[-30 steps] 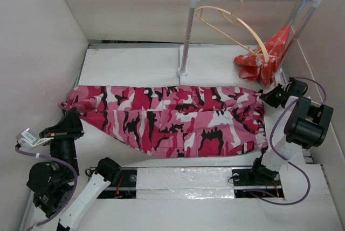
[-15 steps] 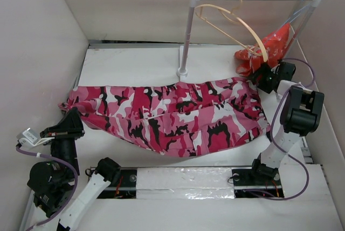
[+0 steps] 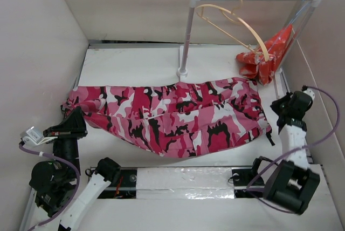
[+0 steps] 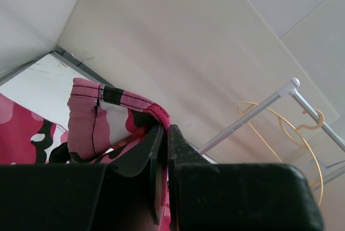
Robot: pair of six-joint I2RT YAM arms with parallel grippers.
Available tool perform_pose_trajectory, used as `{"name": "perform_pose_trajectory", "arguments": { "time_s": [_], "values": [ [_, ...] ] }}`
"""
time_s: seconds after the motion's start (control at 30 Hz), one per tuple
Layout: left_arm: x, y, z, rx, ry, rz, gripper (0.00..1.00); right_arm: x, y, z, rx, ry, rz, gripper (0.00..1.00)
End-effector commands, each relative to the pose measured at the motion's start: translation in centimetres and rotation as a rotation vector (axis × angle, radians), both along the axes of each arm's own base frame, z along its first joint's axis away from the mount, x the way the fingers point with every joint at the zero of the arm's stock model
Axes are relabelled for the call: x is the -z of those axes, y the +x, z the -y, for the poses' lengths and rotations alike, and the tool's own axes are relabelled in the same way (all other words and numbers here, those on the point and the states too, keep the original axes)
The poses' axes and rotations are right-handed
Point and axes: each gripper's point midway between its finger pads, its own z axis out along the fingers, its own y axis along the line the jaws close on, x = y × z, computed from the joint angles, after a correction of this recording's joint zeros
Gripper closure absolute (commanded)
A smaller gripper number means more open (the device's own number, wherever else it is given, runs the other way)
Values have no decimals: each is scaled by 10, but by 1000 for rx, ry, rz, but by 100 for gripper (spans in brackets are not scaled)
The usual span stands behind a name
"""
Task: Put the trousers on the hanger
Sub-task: Fold the trousers at the center of the board.
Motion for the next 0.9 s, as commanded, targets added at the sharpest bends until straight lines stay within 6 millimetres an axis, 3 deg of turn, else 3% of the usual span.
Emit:
{"name": "perform_pose_trajectory", "arguments": {
  "time_s": [0.0,0.03,0.13,0.17,0.2,0.23,0.33,0.5,0.6,0.77,0.87],
  "values": [
    [-27,-45,-23,27,-110,215,100,25,-48,-3,90,10,-71,100],
    [-29,-48,-23,35,-112,231,100,33,-60,-16,68,32,-66,100],
    [-29,-50,-25,33,-116,238,100,52,-82,-27,84,81,-107,100],
    [-29,-51,-25,32,-114,237,100,62,-93,-32,91,93,-144,91],
    [-28,-51,-25,32,-113,238,100,64,-96,-33,93,91,-151,77],
    [-28,-53,-26,34,-113,243,100,63,-98,-34,95,98,-146,53],
    [-28,-54,-29,23,-119,247,100,63,-109,-34,145,113,-161,31],
    [-26,-60,-43,-29,-149,248,100,76,-122,-40,204,179,-216,31],
    [-25,-62,-47,-45,-157,249,100,76,-119,-39,226,188,-218,34],
    [-23,-63,-53,-76,-164,235,100,104,-118,-37,243,210,-305,44],
    [-21,-66,-61,-109,-184,226,100,106,-105,-33,222,202,-291,55]
  ]
}}
